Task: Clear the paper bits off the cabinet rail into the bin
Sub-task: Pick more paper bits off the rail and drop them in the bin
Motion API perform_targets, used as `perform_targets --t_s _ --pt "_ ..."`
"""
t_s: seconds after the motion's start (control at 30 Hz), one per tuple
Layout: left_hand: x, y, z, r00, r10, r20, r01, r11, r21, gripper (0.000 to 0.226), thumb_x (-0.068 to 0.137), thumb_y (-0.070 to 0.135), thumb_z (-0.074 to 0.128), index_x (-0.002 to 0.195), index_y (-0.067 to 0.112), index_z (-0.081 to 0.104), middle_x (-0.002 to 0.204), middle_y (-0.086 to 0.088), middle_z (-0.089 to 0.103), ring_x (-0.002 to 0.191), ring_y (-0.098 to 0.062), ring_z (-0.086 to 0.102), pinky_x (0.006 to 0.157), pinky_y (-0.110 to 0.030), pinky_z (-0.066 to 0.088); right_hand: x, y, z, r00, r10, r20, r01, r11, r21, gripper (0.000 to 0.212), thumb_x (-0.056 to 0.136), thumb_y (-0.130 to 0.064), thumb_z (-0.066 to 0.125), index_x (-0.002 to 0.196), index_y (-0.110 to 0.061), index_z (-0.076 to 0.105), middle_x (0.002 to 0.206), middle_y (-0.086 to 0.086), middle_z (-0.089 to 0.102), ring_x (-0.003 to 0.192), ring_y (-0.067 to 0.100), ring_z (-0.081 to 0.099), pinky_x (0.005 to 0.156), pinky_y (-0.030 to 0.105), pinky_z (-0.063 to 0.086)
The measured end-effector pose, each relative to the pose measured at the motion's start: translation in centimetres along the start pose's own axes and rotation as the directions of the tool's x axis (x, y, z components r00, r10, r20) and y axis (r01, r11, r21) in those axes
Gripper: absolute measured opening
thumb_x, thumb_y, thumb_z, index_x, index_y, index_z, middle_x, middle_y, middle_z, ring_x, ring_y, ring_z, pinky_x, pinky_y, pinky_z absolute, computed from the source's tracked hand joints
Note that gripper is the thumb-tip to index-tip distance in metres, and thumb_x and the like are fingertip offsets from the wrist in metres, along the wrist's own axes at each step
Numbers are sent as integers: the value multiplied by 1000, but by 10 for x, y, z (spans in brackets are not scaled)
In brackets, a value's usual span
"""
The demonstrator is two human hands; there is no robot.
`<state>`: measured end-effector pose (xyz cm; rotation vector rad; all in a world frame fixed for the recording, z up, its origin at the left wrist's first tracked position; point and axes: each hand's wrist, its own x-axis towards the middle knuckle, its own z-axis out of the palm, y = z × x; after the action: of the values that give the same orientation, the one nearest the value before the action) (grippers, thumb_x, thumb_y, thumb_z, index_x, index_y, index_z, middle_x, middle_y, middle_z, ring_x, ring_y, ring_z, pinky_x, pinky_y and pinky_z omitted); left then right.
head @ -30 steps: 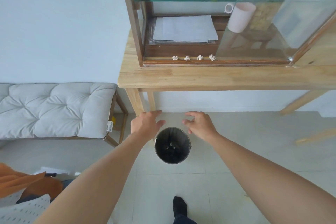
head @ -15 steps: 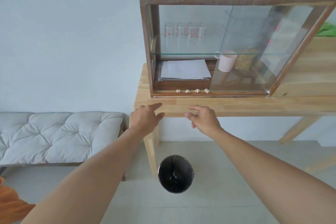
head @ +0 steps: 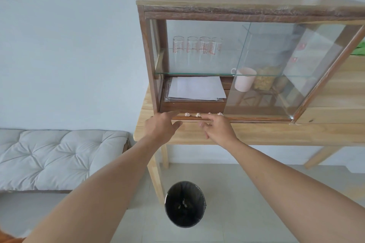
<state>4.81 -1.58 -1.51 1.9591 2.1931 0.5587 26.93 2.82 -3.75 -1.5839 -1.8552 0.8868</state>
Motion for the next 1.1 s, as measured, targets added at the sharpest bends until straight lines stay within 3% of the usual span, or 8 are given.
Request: perform_targets --t_s 0.13,0.3,0.43,0.5,0.63,0.77,0.97,1.1 --pt "19 11 19 1000 21 5 -22 999 25 38 98 55 59 136 51 60 101 6 75 102 -27 67 72 -36 47 19 1 4 1000 18 -9 -18 1000 -16 34 100 -38 72 134 -30 75 57 -3 72 61 15 72 79 40 63" --pt "39 19 40 998 7 57 -9 999 42 39 96 59 60 132 45 62 110 3 76 105 -30 68 76 -40 54 35 4 11 998 44 40 -42 997 -58 52 103 -38 67 153 -27 61 69 6 81 68 17 71 88 42 63" --pt "48 19 51 997 -26 70 24 999 23 32 97 56 58 126 45 65 111 1 75 105 -32 68 73 -39 50 39 3 14 997 63 39 -61 997 -51 49 104 -37 65 152 -27 63 68 7 81 73 19 76 90 42 63" --pt "50 19 54 997 -42 62 43 999 -4 27 97 54 58 120 46 69 105 1 75 101 -32 69 69 -38 46 39 1 15 997 73 16 -72 996 -49 43 104 -40 64 146 -29 68 65 6 80 72 18 79 86 38 64" --pt "50 18 53 993 -111 29 113 989 -91 25 92 54 64 116 54 72 90 2 76 92 -32 69 75 -39 53 42 -1 14 997 74 -33 -76 995 -67 35 104 -46 65 134 -32 77 59 1 78 64 9 72 75 29 59" --pt "47 18 50 994 -109 4 108 979 -175 22 93 47 67 112 49 77 90 3 78 90 -30 70 76 -40 58 39 -1 15 994 87 -61 -87 996 -3 20 101 -42 70 114 -35 84 46 -19 67 47 1 68 55 20 47" --pt "36 16 43 996 -87 0 84 964 -251 20 97 42 68 112 39 80 93 1 79 92 -26 70 78 -39 58 30 1 17 992 92 -87 -85 993 84 13 101 -35 72 102 -32 85 46 -7 68 54 8 69 74 35 61" --pt "19 16 36 998 -58 13 59 967 -249 20 99 41 67 113 38 80 90 -1 77 90 -28 68 77 -38 57 15 1 15 992 85 -89 -79 994 69 15 102 -37 72 97 -33 85 47 -3 68 63 13 69 83 39 62"
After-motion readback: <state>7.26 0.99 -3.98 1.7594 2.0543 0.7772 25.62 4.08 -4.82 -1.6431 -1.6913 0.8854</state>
